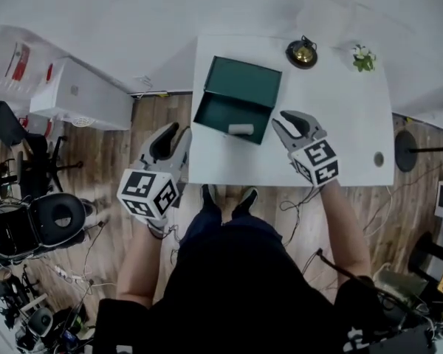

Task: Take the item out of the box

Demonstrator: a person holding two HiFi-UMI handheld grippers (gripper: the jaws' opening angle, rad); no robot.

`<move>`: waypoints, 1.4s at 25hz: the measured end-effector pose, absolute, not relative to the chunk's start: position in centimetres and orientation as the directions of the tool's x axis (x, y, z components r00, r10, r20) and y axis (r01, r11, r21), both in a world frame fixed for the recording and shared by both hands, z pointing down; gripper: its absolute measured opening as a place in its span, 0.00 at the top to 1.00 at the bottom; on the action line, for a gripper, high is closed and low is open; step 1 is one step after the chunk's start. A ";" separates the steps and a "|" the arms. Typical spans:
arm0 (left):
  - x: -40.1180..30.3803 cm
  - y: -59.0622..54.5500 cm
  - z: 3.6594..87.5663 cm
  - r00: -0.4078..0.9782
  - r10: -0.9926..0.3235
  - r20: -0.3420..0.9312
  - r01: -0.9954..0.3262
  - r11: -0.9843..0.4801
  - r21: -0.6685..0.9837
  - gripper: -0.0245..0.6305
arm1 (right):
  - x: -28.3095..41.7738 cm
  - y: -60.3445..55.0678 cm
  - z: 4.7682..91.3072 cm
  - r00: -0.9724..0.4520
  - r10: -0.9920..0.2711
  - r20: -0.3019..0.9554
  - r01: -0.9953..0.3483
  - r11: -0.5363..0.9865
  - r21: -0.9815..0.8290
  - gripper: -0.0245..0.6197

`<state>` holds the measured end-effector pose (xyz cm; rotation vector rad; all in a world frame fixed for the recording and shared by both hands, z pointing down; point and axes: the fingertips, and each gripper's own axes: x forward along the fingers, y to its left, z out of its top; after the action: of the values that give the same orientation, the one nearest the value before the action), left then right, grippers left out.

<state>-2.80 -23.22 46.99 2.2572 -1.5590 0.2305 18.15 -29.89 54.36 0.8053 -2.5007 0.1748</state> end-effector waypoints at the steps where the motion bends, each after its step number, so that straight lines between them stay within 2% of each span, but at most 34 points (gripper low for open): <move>1: -3.2 -23.5 47.3 0.372 -0.860 0.349 -0.924 -0.308 0.225 0.80 | 17.4 -30.0 55.4 -0.696 -0.477 0.537 -0.544 0.838 0.039 0.79; 6: -5.5 -24.6 49.2 0.385 -0.849 0.362 -0.917 -0.304 0.259 0.80 | 14.1 -29.7 60.4 -0.645 -0.307 0.700 -0.357 0.931 0.079 0.78; 10: -7.8 -24.9 50.5 0.383 -0.845 0.373 -0.914 -0.290 0.282 0.80 | 13.0 -29.3 65.5 -0.524 -0.158 0.837 -0.202 0.978 0.058 0.76; 13: -9.8 -24.1 51.7 0.364 -0.844 0.394 -0.919 -0.259 0.296 0.80 | 12.4 -28.8 68.3 -0.425 -0.097 0.900 -0.100 0.993 0.060 0.76; 18: -12.9 -22.8 53.2 0.323 -0.845 0.426 -0.930 -0.200 0.307 0.80 | 11.6 -28.6 71.6 -0.306 -0.023 0.952 0.019 0.999 0.030 0.76; 23: -14.8 -21.4 53.7 0.295 -0.852 0.433 -0.933 -0.159 0.322 0.80 | 11.2 -28.6 74.2 -0.206 -0.004 0.978 0.118 0.993 0.029 0.74; 28: -16.1 -20.3 53.8 0.284 -0.857 0.431 -0.932 -0.140 0.335 0.80 | 10.4 -28.9 75.6 -0.138 0.012 0.990 0.141 0.990 0.008 0.71; 35: -18.2 -18.3 54.2 0.255 -0.863 0.436 -0.930 -0.096 0.354 0.80 | 10.0 -28.2 76.9 -0.092 0.042 0.995 0.164 0.986 -0.027 0.74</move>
<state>-18.24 -18.30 54.21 1.9711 -1.6228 0.1557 9.96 -28.15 76.87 -0.1574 -1.6618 -0.1022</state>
